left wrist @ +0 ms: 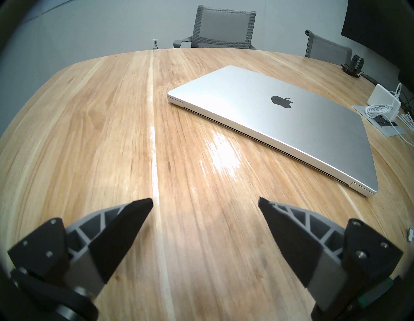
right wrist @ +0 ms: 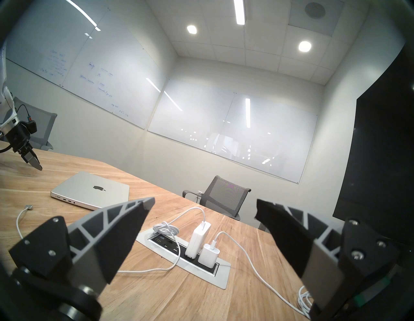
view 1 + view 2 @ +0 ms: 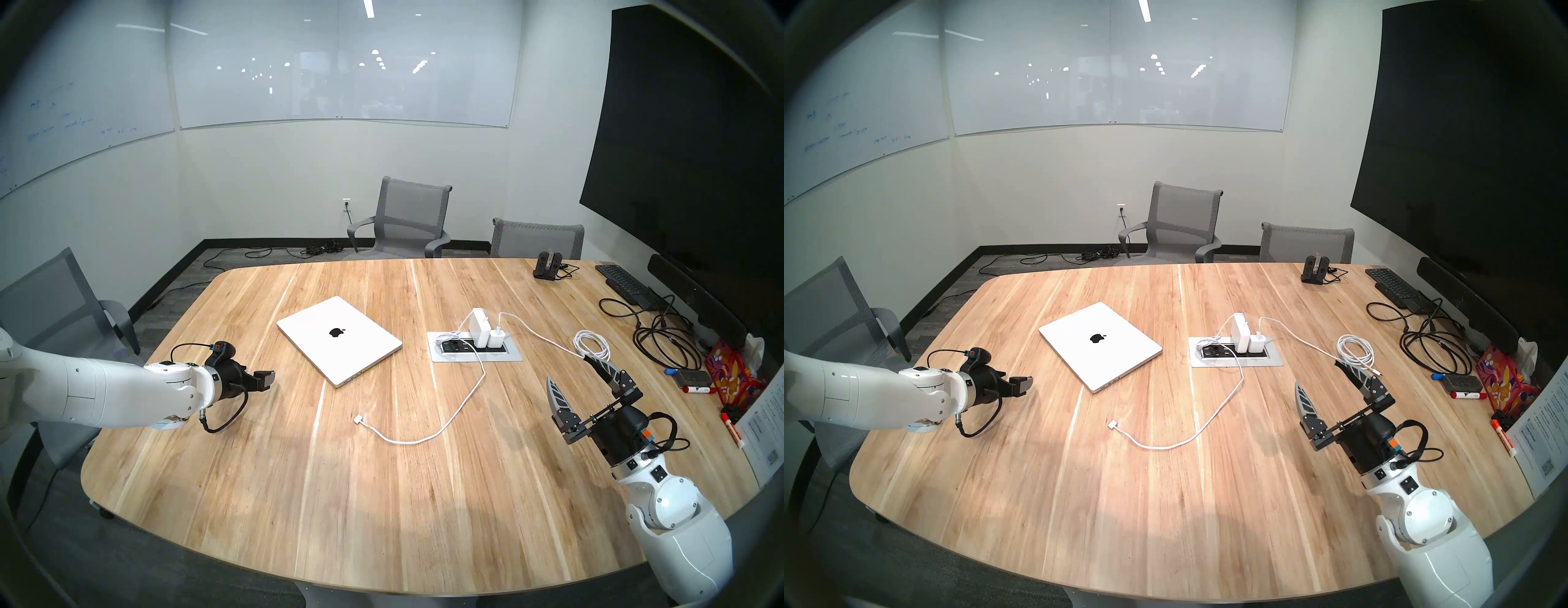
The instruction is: Plug the charging cable into the port of a MacBook
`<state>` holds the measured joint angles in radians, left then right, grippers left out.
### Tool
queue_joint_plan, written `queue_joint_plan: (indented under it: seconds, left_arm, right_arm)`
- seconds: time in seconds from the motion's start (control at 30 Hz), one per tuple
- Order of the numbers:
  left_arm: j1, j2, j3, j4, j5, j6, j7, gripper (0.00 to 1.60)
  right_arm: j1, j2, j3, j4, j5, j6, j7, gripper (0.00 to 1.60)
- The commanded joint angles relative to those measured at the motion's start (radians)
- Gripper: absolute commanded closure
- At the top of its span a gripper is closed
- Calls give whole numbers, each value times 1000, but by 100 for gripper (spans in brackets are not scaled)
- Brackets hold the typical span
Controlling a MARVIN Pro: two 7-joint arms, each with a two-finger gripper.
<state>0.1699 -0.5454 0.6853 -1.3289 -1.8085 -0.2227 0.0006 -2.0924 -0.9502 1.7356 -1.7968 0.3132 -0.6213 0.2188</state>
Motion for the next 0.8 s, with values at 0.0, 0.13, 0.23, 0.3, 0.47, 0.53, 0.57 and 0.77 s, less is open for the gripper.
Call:
queue_joint_plan:
  seconds: [0.0,0.13,0.23,0.3,0.47,0.53,0.57,0.77]
  left_arm:
    - [-12,-1,-9,0,0,-2,0,0]
    - [-12,-1,-9,0,-1,-2,0,0]
    - [-12,-1,-9,0,-1,-2,0,0]
    - [-12,-1,-9,0,-1,-2,0,0]
    - [-12,-1,-8,0,-1,-3,0,0]
    - [-12,-1,-8,0,-1,-3,0,0]
    - [-12,-1,-8,0,-1,-3,-1,0]
    - [-12,-1,-8,0,-1,-3,-1,0]
  right_arm:
    - [1,1,1,-13,0,-2,1,0]
    - [1,1,1,-13,0,-2,1,0]
    - [1,1,1,-13,0,-2,1,0]
    - [-2,8,6,-12,2,-12,8,0]
    - [-26,46,57,-21,49,-34,38,0]
    - [-30,71,69,-14,93,-47,73,0]
    - [-31,77,77,-16,95,-42,78,0]
    - [-31,136,98,-9,182,-13,163,0]
